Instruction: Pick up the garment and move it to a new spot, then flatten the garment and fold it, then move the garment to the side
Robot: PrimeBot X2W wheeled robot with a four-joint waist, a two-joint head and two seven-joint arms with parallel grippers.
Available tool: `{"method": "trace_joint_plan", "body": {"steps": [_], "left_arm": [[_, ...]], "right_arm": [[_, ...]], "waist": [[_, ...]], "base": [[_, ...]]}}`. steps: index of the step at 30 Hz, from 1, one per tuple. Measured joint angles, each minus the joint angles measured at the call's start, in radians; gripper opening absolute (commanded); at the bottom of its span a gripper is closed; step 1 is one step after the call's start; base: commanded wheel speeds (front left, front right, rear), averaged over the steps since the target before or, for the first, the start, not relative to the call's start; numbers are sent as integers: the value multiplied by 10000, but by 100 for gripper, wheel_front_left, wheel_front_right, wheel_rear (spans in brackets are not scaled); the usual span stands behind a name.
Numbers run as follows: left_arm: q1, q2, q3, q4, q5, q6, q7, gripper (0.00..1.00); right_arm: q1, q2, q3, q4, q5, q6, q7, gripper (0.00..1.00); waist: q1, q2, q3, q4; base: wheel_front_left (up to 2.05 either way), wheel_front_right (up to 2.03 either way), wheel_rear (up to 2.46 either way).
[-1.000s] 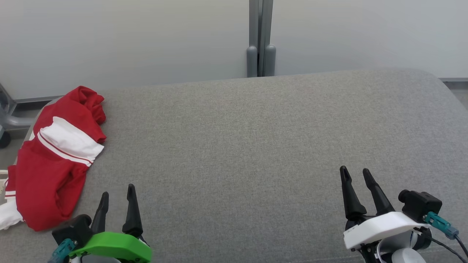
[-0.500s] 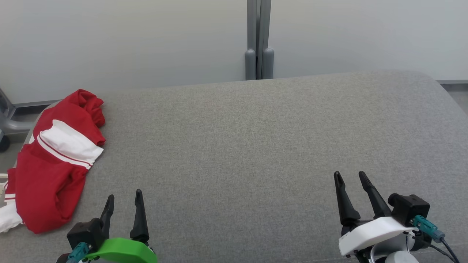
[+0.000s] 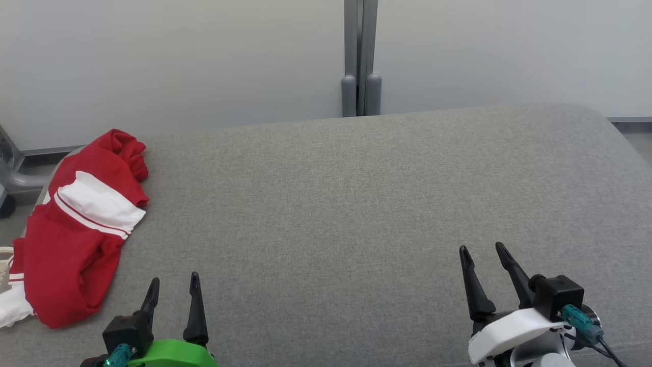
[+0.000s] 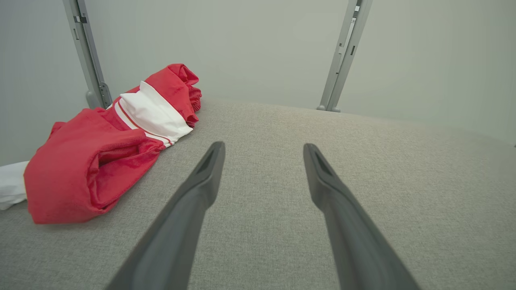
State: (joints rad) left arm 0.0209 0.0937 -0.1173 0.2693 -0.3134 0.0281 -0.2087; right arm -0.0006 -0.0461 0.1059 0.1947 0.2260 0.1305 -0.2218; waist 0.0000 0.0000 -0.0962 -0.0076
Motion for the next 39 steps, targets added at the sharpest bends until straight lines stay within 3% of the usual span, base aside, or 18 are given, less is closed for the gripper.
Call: {"method": "trace_joint_plan", "body": {"steps": [24, 39], "left_arm": [[80, 2, -313, 313, 1227, 109, -546, 100], [103, 6, -384, 397, 1043, 119, -554, 100]], "right_arm": [[-28, -19, 84, 552, -1434, 2, -401, 100], [-60, -19, 21, 700, -1400, 2, -403, 100]], "waist": [[0, 0, -351, -21], [0, 0, -351, -16]], "base": [[0, 0, 0], [0, 0, 0]]}}
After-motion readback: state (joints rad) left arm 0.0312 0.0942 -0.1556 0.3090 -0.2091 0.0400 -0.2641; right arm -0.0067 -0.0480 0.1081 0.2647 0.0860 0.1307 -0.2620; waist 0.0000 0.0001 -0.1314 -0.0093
